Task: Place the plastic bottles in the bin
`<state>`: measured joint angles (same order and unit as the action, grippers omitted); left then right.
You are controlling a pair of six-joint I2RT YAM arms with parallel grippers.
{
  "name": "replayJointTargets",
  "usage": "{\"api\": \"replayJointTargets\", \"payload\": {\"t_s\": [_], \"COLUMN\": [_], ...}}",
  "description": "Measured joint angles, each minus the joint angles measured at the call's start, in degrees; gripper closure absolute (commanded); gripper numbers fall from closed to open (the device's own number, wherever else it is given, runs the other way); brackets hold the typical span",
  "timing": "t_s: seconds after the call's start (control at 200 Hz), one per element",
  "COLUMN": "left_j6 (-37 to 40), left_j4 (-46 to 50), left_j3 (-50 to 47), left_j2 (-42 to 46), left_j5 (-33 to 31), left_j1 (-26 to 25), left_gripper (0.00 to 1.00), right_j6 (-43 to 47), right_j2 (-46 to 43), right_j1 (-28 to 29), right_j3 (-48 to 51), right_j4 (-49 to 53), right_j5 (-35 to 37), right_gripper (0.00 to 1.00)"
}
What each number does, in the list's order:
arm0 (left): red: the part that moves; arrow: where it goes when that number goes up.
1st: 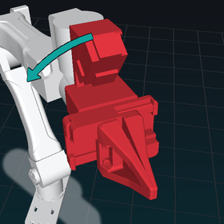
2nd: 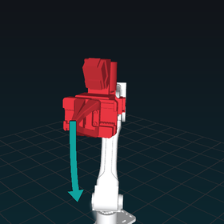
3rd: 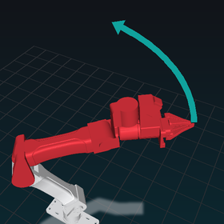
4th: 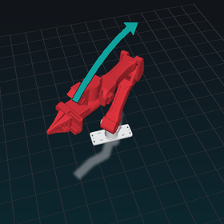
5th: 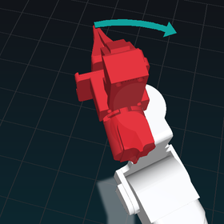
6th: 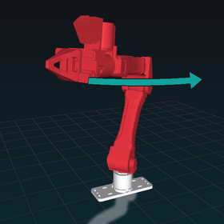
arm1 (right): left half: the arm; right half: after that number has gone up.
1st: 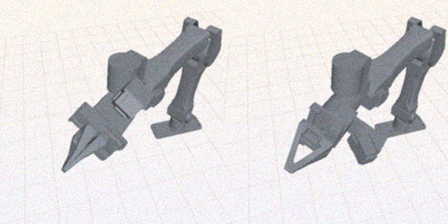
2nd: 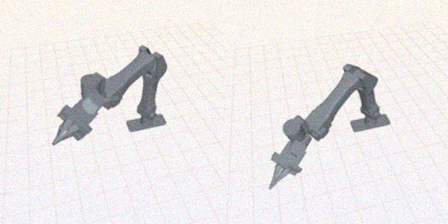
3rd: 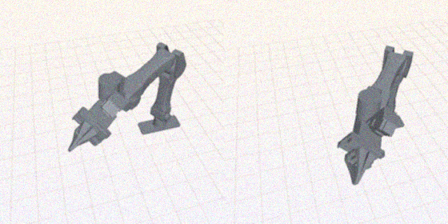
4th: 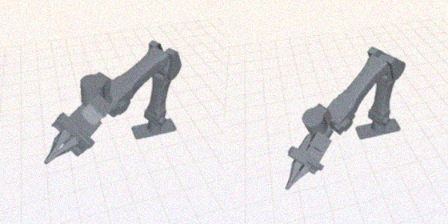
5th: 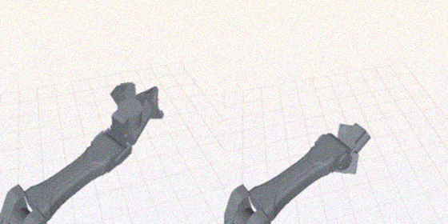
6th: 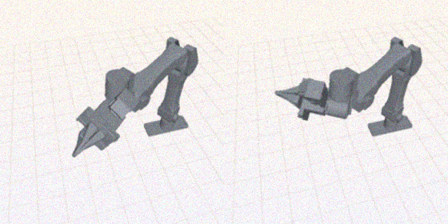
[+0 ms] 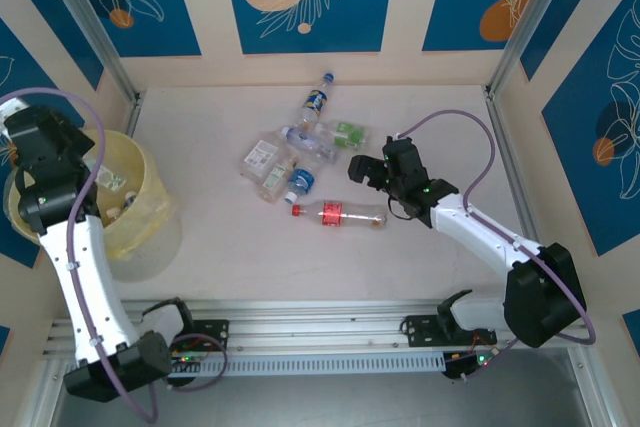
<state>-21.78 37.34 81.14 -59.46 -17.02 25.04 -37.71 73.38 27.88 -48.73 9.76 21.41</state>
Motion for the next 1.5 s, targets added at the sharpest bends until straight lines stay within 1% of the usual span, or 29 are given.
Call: {"api": "replayJointTargets", "payload": {"t_s": [0.07,0.12,0.215,0.26,0.31,0.385,0.435,0.53,0.68,0.79,0.995,1.125,1.225,1.41,1.44,1.45,1.5], "left_j6": [-2.25,-3.54,-5.64,-6.62,-7.15,-8.35,-8.92,-9.46,-9.29,-9.03,-6.38,-4.83,-3.48,-0.35,-0.02,0.31,1.18], "left_j4": [-0.02,-0.24,-0.44,-0.76,-1.33,-2.19,-2.56,-3.08,-2.97,-2.82,-1.92,-1.9,-1.66,-1.14,-1.18,-1.16,-1.01], "left_j3": [-2.47,-4.0,-5.51,-5.51,-5.53,-5.55,-5.57,-5.57,-4.94,-3.85,-0.87,0.46,1.16,3.85,4.0,4.2,4.55], "left_j2": [-0.22,-0.79,-3.54,-5.07,-6.47,-7.48,-7.32,-5.9,-4.17,-3.54,-2.84,-2.86,-3.37,-7.67,-8.31,-9.03,-10.82], "left_j5": [5.11,8.2,14.01,16.96,19.85,23.43,24.55,25.18,26.08,24.94,18.84,14.67,11.37,4.28,3.96,3.3,2.49], "left_j1": [3.37,4.72,5.75,5.84,5.86,5.86,5.86,5.86,5.22,1.62,-10.34,-18.99,-25.51,-38.99,-40.24,-41.7,-44.63], "left_gripper": [0.78,0.61,0.38,0.31,0.27,0.17,0.09,0.02,0.0,0.0,0.0,0.0,0.0,0.0,0.0,0.0,0.0], "right_j6": [0.0,0.0,-0.02,0.0,-0.02,-0.04,-0.07,-0.24,-0.22,-0.26,-1.46,-2.64,-3.45,-3.54,-3.37,-3.19,-2.71], "right_j2": [-0.2,-0.35,-0.76,-0.98,-1.31,-1.95,-2.27,-2.75,-3.13,-3.85,-7.13,-9.97,-11.3,-12.55,-12.68,-12.76,-12.92], "right_j1": [-0.15,-0.15,-0.15,-0.15,-0.17,-0.26,-0.26,-0.26,-0.48,-0.48,-0.52,-0.55,-0.9,-1.99,-2.1,-2.12,-2.36], "right_j3": [0.0,0.0,0.0,0.02,0.09,0.39,0.74,1.64,2.54,3.17,7.06,10.84,12.26,12.52,12.55,12.55,12.66], "right_j4": [0.0,0.02,0.04,0.09,0.11,0.11,0.11,0.02,-0.07,-0.74,-4.68,-8.37,-9.09,-9.29,-9.35,-9.42,-9.79], "right_j5": [0.0,0.0,0.0,0.0,0.02,0.02,0.02,0.04,0.04,0.04,0.55,2.49,3.78,4.04,3.87,3.78,3.17], "right_gripper": [0.01,0.01,0.01,0.01,0.01,0.01,0.01,0.01,0.01,0.0,0.0,0.0,0.0,0.01,0.01,0.0,0.0]}}
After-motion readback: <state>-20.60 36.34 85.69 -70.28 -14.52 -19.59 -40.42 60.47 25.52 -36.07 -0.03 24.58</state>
